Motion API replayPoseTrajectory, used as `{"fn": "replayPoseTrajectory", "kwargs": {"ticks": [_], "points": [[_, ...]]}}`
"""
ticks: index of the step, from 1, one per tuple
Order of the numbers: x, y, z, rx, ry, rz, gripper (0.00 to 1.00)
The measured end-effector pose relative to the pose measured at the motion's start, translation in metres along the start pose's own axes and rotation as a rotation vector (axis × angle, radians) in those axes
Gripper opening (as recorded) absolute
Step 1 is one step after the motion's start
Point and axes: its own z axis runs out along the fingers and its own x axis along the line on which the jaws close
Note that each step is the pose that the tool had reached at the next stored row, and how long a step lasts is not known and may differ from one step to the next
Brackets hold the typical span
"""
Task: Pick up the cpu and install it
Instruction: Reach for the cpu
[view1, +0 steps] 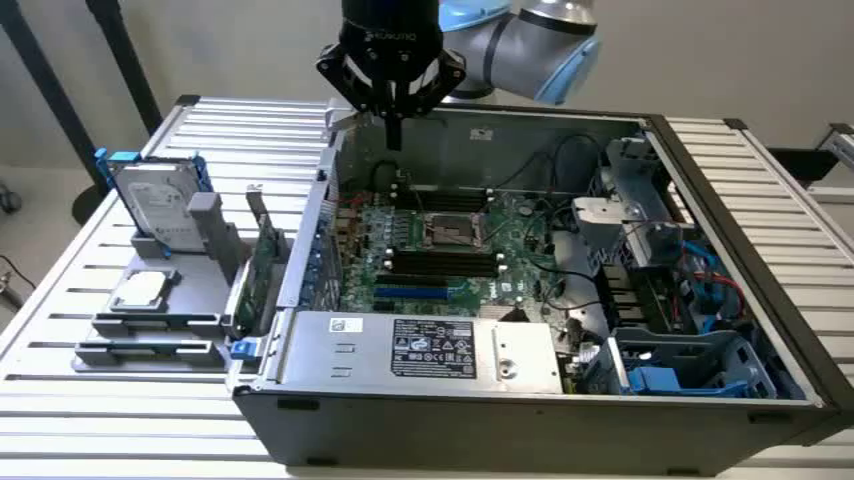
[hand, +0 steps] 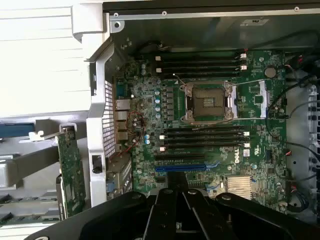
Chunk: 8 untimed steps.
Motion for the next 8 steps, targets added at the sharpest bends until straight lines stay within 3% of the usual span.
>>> {"fn": "replayPoseTrajectory", "kwargs": {"ticks": [8], "points": [[0.0, 0.0, 0.0, 0.0001, 0.0, 0.0, 0.11]]}}
